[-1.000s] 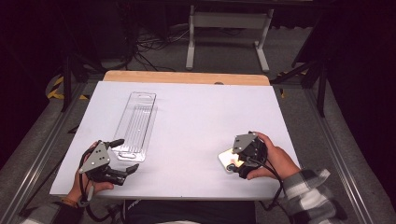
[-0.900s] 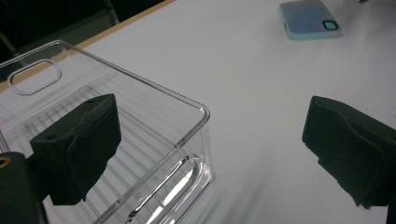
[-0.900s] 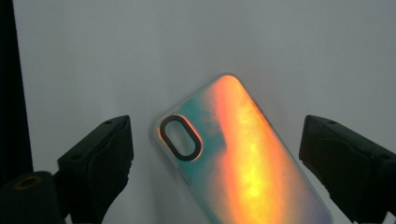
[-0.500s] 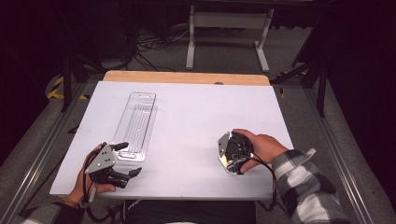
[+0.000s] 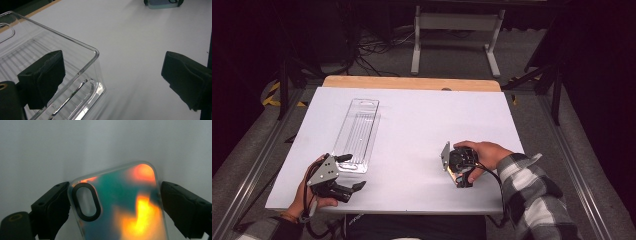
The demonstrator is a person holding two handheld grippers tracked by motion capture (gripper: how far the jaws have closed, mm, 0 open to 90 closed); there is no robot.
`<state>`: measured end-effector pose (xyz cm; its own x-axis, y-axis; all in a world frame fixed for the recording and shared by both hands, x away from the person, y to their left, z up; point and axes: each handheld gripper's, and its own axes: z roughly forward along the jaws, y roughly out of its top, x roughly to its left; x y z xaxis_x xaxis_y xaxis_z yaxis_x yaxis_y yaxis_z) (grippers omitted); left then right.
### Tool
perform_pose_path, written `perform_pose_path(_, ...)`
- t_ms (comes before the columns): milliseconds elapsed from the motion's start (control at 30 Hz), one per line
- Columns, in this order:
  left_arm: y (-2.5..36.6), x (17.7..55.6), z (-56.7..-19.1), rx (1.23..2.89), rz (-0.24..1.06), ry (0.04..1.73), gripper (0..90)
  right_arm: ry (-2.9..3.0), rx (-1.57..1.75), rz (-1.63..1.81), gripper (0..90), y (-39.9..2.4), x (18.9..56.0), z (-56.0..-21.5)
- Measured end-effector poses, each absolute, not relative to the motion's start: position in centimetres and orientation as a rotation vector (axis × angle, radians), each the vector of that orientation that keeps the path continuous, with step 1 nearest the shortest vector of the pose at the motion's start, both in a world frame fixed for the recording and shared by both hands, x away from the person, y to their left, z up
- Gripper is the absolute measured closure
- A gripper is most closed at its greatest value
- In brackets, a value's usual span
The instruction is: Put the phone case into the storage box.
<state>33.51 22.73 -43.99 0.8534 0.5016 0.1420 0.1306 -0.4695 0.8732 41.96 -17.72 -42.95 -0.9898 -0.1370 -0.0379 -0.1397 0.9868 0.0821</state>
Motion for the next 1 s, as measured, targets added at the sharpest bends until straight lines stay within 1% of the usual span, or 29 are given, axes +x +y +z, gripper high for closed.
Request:
perform_pose_path(267,22.7,33.5,-44.0,2.039,0.477,0.455,5.9,3.087,-0.259,0.135,14.1,-17.7,41.8,-42.7)
perform_pose_path(433,22.7,33.4,-44.0,2.032,0.466,0.46,5.9,3.051,-0.216,0.166,14.6,-18.1,41.7,-42.3)
perform_pose_path(667,22.7,33.4,-43.9,2.02,0.472,0.471,6.3,2.944,-0.035,0.459,15.2,-20.4,41.7,-40.0)
perform_pose_path(733,22.7,33.4,-43.9,2.021,0.472,0.467,6.4,2.924,-0.015,0.5,15.3,-20.8,41.7,-39.7)
perform_pose_path(1000,22.7,33.3,-43.8,2.019,0.48,0.465,6.4,2.72,0.106,0.865,15.7,-23.9,40.8,-36.8)
